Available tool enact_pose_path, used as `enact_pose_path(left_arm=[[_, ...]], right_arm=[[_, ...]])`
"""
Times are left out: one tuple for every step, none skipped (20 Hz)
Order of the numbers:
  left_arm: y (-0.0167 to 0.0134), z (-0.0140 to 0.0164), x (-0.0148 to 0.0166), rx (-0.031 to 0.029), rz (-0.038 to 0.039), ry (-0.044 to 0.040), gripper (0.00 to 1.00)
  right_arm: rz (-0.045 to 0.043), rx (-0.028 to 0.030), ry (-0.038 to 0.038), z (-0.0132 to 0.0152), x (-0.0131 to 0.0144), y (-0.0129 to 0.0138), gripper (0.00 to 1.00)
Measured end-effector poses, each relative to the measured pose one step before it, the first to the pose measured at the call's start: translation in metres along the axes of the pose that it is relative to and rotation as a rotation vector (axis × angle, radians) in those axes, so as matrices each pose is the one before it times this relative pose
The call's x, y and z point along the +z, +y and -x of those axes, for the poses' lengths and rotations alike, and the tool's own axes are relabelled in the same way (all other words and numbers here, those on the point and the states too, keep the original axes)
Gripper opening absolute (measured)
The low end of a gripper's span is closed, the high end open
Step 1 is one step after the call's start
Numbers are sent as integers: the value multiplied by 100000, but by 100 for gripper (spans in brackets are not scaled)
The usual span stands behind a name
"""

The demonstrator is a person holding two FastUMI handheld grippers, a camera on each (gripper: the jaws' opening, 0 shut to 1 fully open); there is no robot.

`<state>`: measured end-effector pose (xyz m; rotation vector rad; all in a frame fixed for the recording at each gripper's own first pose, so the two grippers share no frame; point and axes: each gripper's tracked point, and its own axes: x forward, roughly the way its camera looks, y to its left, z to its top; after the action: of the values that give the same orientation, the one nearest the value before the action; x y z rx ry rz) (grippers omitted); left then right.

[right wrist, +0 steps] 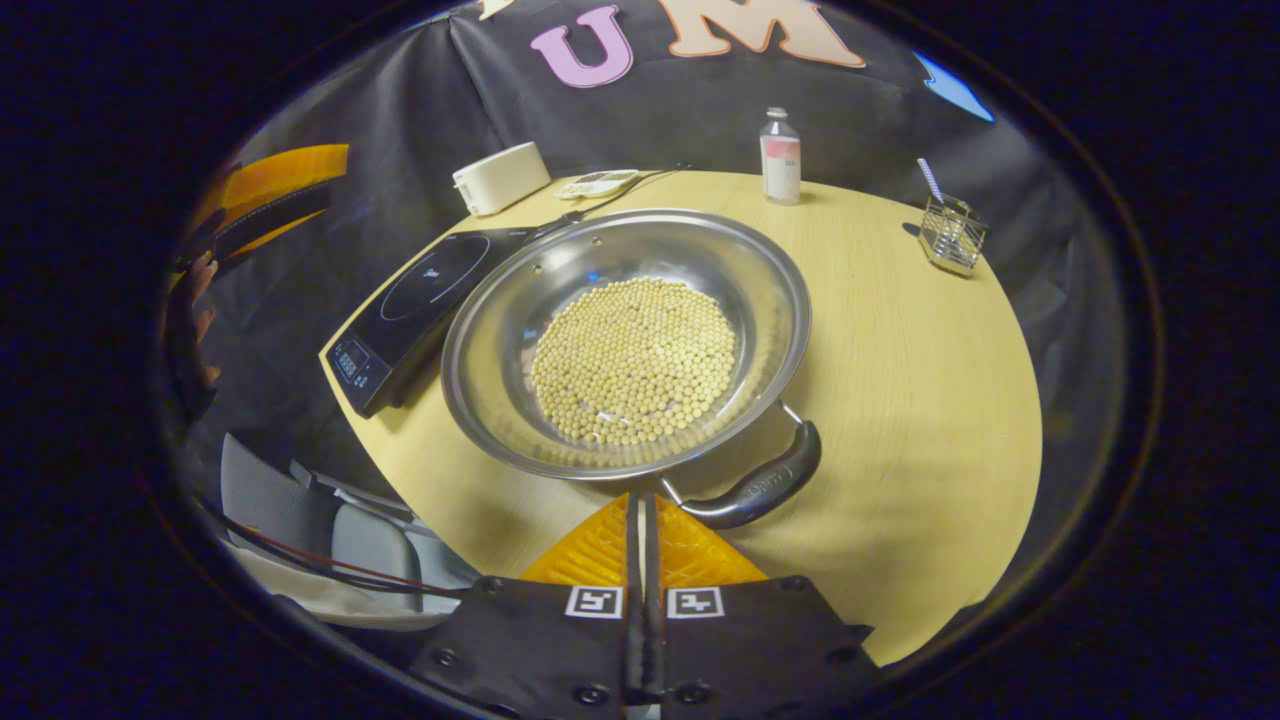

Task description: First push the handle of the pot to place it horizontally, then grasp the pot with both hands and set it on the induction cooktop.

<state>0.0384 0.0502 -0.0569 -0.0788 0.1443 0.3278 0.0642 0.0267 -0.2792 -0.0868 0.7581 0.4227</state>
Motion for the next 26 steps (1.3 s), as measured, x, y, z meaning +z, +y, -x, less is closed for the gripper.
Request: enact_pose_path(left_arm=[[-57, -46, 3, 350, 235, 33, 97], [-56, -22, -148, 234, 20, 78, 97], [-23, -38, -36, 411, -29, 148, 97], [-38, -107, 3, 298, 7, 139, 97], [14, -37, -28, 209, 239, 221, 97], [2, -7, -45, 209, 531, 410, 97], [-65, -48, 46, -88, 754, -153, 97], [-51, -78, 72, 189, 650, -22, 97], [129, -41, -141, 357, 466, 143, 97], [208, -28, -47, 663, 255, 246, 97], [145, -23, 15, 530, 366, 164, 97], [163, 76, -86, 485, 449, 435, 97], [183, -8, -135, 617, 480, 188, 97], [238, 115, -63, 699, 430, 275, 97], [231, -26, -78, 697, 467, 145, 97], [195, 79, 3, 639, 411, 94, 97], [256, 17, -74, 673, 462, -22, 97], [183, 36, 30, 460, 377, 44, 97], [203, 32, -116, 476, 295, -41, 97], [180, 5, 62, 420, 290, 104, 97], [177, 15, -175, 293, 426, 305, 97], [168, 3, -158, 412, 527, 444, 97], [96, 40, -101, 192, 518, 276, 97], [111, 53, -72, 203, 351, 538, 97], [94, 29, -75, 300, 277, 319, 97], [107, 114, -73, 178, 91, 202, 98]], right_arm=[[516, -221, -36, -112, 181, -328, 2], [220, -308, -125, -178, 263, -349, 2], [92, -152, -34, -166, 149, -478, 2], [166, -157, 40, -112, 218, -336, 2], [110, -340, 0, 47, 40, -352, 2], [216, -355, -54, -111, 255, -362, 2], [521, -321, -336, -60, 245, -348, 2], [350, -331, -248, -88, 326, -378, 2], [372, -287, 22, -156, 133, -403, 2], [512, -243, -95, -131, 271, -336, 2], [213, -154, 80, -79, 66, -228, 2], [138, -98, -13, -104, 250, -258, 2], [216, -196, -93, -256, 205, -345, 2], [565, -297, 243, -154, 90, -321, 2], [281, -253, 145, -98, 163, -252, 2], [82, -23, 200, -107, -31, -242, 2], [35, -23, 272, -103, 92, -198, 2], [144, -137, 89, -164, 93, -282, 2], [-214, -368, 108, -44, 193, -281, 2], [-29, -517, -66, -150, 189, -344, 2], [-35, -495, -66, -139, 202, -297, 2], [174, -539, -28, -158, 239, -329, 2], [117, -656, -218, -108, 265, -324, 2], [12, -692, -99, -80, 286, -316, 2], [-119, -537, -58, -153, 186, -262, 0], [-196, -460, -167, -23, 80, -213, 2]])
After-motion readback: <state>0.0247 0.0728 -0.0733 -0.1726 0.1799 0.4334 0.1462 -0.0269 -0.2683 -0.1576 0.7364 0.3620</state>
